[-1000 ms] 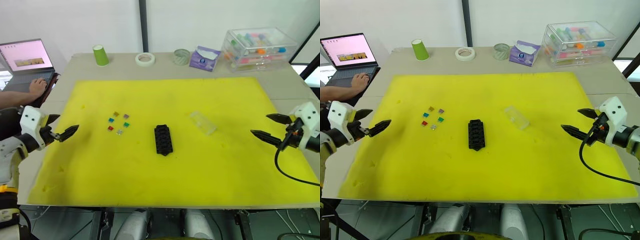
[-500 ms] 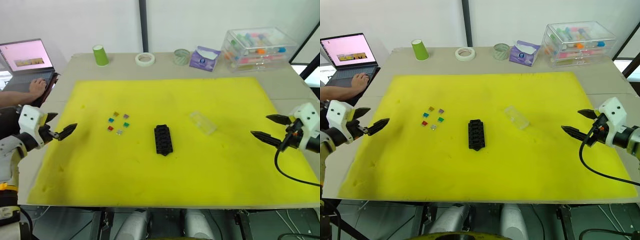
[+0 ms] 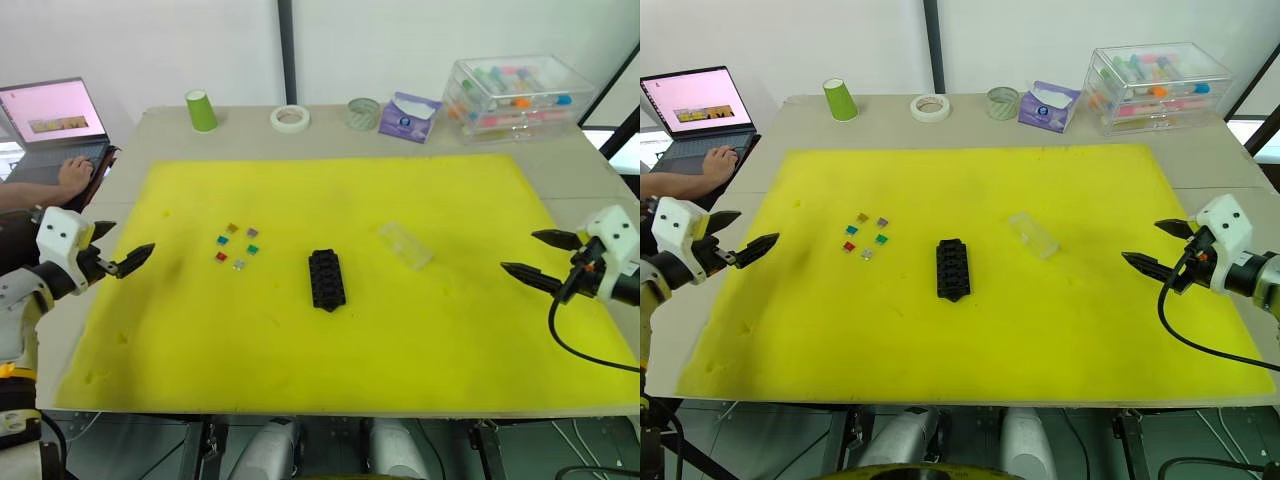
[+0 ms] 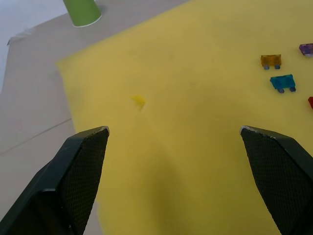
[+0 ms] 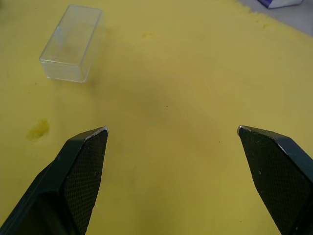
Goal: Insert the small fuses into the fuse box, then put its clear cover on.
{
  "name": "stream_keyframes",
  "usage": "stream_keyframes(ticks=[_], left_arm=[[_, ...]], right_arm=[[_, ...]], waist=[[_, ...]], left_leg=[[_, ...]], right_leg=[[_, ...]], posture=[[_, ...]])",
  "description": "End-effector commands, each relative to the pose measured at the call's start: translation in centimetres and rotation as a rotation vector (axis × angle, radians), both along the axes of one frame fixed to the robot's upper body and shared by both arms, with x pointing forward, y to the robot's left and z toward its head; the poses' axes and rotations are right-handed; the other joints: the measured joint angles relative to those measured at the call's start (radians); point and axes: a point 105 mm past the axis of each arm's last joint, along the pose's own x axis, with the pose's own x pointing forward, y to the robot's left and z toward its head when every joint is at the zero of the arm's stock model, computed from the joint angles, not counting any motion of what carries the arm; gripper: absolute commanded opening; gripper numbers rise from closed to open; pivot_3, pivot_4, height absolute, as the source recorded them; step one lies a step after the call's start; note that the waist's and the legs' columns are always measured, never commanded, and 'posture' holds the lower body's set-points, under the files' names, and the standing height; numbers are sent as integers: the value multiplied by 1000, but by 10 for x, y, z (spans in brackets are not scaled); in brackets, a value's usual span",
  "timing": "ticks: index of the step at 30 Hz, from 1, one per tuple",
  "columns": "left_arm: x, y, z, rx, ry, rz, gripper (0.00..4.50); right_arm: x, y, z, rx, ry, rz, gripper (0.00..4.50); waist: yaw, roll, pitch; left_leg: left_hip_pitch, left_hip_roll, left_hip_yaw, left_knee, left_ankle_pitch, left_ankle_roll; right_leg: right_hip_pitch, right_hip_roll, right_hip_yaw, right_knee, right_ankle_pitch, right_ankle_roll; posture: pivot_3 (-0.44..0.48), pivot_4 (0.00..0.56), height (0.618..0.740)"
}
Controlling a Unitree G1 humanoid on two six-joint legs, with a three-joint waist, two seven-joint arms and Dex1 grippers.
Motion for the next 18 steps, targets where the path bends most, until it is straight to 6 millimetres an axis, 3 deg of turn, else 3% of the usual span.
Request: stream_keyframes(ticks=[1, 18], left_arm=[[-1, 7, 16, 29, -41, 10, 4500], [-2, 5, 18, 12, -32, -5, 4500]], right_arm=[[-1, 0, 22, -29, -64, 9, 4483], [-2, 1, 20, -29, -50, 10, 4483]], waist=[[0, 0, 0], [0, 0, 0]], left_leg=[[0, 0, 0, 0, 0, 0], [0, 0, 0, 0, 0, 0]], right_leg=[[0, 0, 0, 0, 0, 0], [0, 0, 0, 0, 0, 0]], posture=[[0, 150, 740], [0, 150, 740]])
